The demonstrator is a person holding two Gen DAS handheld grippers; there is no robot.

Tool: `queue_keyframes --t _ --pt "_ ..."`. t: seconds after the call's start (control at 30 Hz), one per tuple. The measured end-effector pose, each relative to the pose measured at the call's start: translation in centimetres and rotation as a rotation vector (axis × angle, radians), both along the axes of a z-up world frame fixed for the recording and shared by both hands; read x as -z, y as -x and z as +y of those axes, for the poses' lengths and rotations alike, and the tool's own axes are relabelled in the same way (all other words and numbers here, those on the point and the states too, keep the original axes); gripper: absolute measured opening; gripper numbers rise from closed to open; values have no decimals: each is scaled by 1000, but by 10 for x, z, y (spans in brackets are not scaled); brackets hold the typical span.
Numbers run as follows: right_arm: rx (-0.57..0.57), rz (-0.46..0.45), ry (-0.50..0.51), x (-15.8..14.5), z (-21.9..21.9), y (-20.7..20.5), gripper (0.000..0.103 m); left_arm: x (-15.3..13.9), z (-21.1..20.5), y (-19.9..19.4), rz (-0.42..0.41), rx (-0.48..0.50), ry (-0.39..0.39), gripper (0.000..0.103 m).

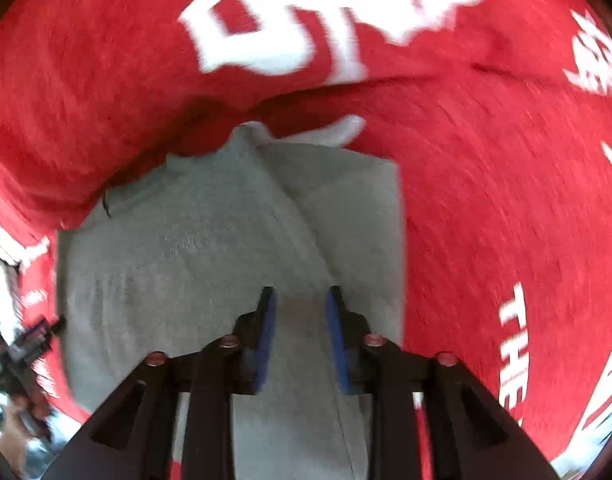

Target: Fold small clothes

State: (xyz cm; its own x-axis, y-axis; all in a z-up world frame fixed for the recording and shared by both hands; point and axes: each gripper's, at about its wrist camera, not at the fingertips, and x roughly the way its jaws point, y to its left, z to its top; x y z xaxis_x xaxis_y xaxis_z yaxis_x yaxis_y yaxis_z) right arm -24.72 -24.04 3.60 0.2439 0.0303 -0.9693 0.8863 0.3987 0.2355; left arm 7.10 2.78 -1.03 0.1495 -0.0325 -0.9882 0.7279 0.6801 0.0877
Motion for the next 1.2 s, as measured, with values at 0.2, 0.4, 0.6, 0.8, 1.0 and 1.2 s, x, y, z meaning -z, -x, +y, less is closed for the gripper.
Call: queue_keyframes --t 0.2,0.4,0.6,0.8,1.0,1.2 --pt "136 -228 -277 -14 62 60 66 -1 62 22 330 -182 94 84" --pt "408 -217 -414 28 107 108 66 22 77 46 369 -261 70 84" --pt "573 -291 -365 37 87 114 8 13 84 31 330 -273 121 14" --pt "276 -97 -231 17 71 91 10 13 81 43 229 -152 88 15" --pt "300 -30 -258 17 78 109 26 -15 93 43 223 -107 63 15" --pt "157 -66 -151 -28 91 73 25 -56 63 12 148 -46 184 15"
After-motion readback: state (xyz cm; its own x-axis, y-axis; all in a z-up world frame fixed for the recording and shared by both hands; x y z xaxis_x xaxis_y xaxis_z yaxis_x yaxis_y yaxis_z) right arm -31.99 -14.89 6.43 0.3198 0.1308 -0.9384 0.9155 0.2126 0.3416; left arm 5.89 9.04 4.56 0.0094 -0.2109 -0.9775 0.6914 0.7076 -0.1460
